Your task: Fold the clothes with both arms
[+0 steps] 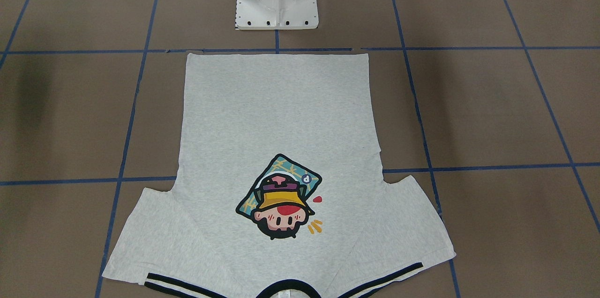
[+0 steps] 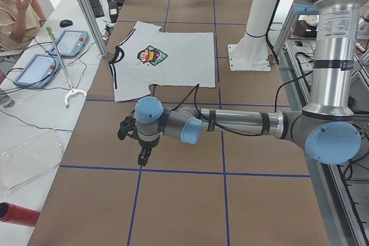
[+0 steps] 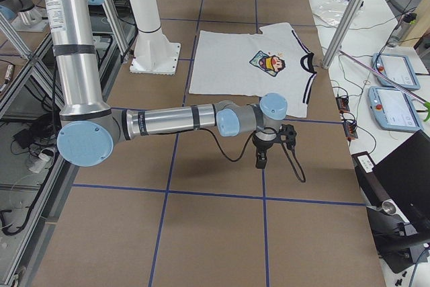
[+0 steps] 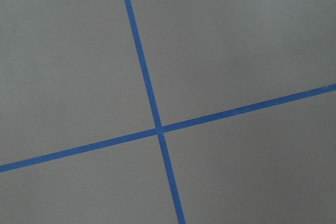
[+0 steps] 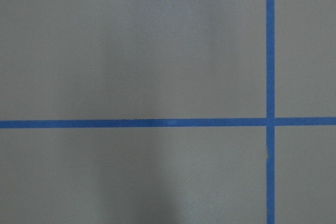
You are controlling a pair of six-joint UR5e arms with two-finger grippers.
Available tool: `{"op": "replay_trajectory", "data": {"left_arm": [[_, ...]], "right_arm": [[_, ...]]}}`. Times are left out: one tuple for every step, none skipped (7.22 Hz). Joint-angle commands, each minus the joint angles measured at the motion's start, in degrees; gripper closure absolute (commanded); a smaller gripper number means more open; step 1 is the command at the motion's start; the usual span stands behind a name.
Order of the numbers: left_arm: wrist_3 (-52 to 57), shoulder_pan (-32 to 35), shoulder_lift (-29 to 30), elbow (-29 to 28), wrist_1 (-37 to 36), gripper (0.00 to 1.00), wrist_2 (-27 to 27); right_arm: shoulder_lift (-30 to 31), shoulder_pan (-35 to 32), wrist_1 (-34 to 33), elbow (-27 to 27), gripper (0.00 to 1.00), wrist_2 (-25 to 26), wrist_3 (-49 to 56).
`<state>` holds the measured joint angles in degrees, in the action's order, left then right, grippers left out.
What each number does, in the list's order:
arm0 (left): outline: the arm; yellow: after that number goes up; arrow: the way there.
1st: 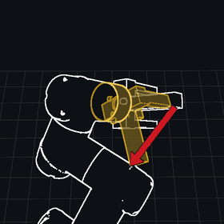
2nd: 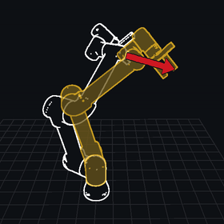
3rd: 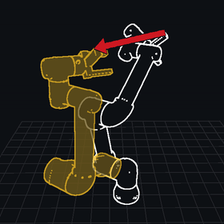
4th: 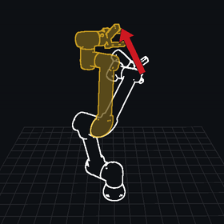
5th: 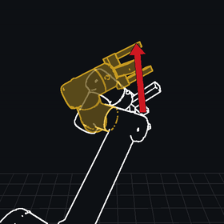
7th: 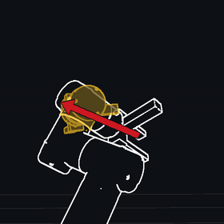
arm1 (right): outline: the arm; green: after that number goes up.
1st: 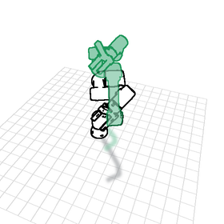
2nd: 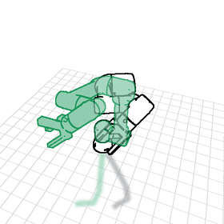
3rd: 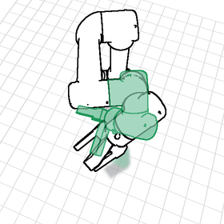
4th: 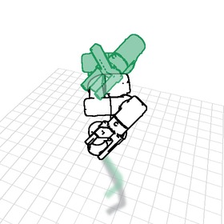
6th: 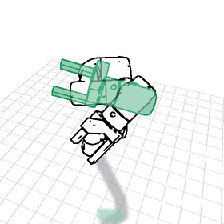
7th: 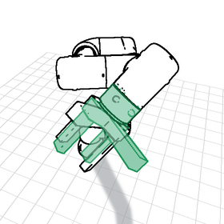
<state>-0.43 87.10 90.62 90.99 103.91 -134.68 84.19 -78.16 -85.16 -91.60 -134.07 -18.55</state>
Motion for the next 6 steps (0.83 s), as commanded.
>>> {"op": "replay_trajectory", "data": {"left_arm": [[0.2,-0.1,0.4,-0.8,0.6,0.00,-3.1],[0.2,0.0,0.3,0.3,0.6,0.00,-2.9],[0.3,0.0,0.1,0.8,0.7,0.00,-2.5],[0.3,0.0,-0.4,1.9,0.7,0.00,-2.5],[0.2,-0.1,-0.2,2.0,0.8,0.00,-2.9],[0.3,-0.1,-0.2,2.1,0.9,0.00,-2.9]], "right_arm": [[1.1,-0.3,0.0,-0.4,0.00,-0.6,-0.4],[0.6,-0.2,0.1,-0.3,0.00,-0.5,-0.5],[0.6,-0.2,0.1,-0.6,0.00,-0.6,-0.4],[0.5,0.0,0.9,-0.5,0.00,-0.6,-0.4],[1.1,2.2,7.2,0.5,0.00,-0.1,-0.4],[0.1,6.8,10.0,1.2,0.00,4.6,-1.0]]}}
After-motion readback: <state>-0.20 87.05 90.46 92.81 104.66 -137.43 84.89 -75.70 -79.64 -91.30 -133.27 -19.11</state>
